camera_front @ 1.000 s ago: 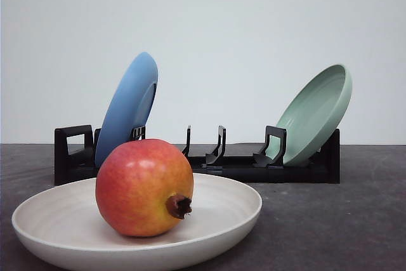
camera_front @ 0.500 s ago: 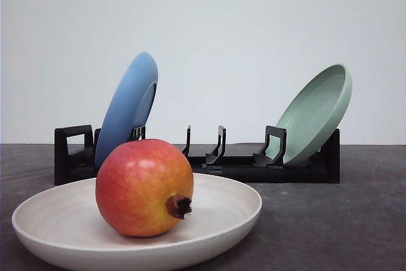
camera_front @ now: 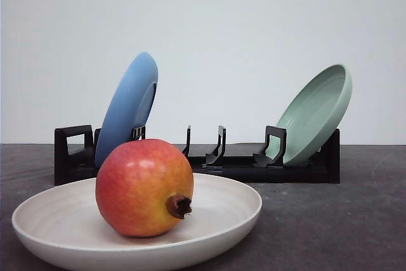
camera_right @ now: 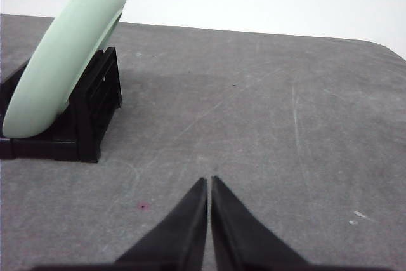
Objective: Place pomegranate in white plate
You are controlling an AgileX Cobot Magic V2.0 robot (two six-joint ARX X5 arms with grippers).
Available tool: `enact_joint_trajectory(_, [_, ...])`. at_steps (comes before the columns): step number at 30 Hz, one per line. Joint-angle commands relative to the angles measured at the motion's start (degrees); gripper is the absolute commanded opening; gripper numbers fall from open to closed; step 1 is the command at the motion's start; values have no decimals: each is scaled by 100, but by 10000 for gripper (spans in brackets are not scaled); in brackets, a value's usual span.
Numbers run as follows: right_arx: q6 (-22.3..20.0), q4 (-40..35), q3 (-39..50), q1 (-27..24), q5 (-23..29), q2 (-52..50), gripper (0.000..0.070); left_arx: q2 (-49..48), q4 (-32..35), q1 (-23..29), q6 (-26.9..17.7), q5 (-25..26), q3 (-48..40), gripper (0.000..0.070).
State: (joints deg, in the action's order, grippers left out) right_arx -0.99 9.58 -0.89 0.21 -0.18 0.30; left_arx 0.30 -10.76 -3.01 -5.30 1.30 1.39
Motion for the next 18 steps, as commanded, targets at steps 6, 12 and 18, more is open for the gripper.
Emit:
enact_joint_trajectory(6, [98, -68, 24, -7, 17, -9, 3, -13, 2, 0, 3, -21, -72, 0])
enact_joint_trajectory(12, [97, -68, 24, -7, 17, -9, 3, -13, 2, 0, 2, -21, -72, 0])
enact_joint_trajectory(18, [98, -68, 24, -7, 17, -9, 3, -13, 2, 0, 4, -21, -72, 0])
